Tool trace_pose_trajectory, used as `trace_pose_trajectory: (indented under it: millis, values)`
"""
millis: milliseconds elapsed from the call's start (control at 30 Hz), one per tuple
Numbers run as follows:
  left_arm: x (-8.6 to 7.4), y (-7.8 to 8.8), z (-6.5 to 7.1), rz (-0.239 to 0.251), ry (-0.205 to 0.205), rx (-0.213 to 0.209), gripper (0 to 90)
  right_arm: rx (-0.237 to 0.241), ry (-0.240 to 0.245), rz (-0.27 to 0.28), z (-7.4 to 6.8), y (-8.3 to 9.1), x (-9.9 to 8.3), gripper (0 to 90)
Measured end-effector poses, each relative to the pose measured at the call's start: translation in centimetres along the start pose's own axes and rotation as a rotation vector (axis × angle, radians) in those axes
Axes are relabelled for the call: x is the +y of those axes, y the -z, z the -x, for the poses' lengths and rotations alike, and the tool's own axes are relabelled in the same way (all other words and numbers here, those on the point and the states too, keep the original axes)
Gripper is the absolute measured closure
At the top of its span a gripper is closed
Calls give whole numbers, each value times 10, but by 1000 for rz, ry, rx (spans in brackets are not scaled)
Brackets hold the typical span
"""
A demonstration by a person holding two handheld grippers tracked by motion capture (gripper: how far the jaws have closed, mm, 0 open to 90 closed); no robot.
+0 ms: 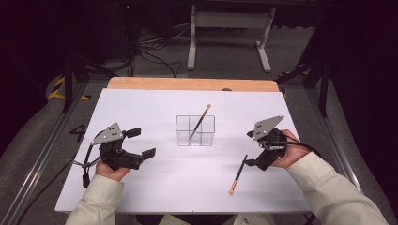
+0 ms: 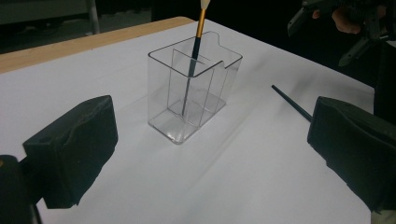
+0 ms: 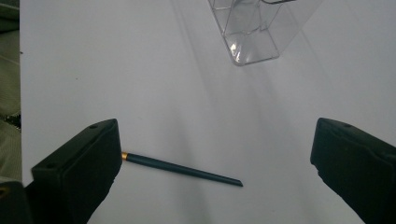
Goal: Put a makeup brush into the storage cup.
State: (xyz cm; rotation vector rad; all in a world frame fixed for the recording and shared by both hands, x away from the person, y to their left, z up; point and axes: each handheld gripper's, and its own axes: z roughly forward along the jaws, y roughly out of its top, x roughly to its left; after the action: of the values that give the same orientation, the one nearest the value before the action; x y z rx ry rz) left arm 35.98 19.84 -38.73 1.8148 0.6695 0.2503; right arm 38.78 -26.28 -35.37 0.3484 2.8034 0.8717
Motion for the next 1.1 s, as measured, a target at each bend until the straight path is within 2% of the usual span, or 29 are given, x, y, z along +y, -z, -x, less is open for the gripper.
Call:
trace_pose_trajectory:
  millis: [400, 733, 1100]
  values:
    - [0, 2, -1, 0, -1, 4, 24, 20, 32, -57, 1, -7, 7, 24]
    - [-4, 8, 1, -7, 5, 20, 25, 59, 56, -117, -1, -19, 6, 33]
    - [-8, 13, 1, -2, 26, 28, 24, 75, 82, -185, -1, -32, 3, 36]
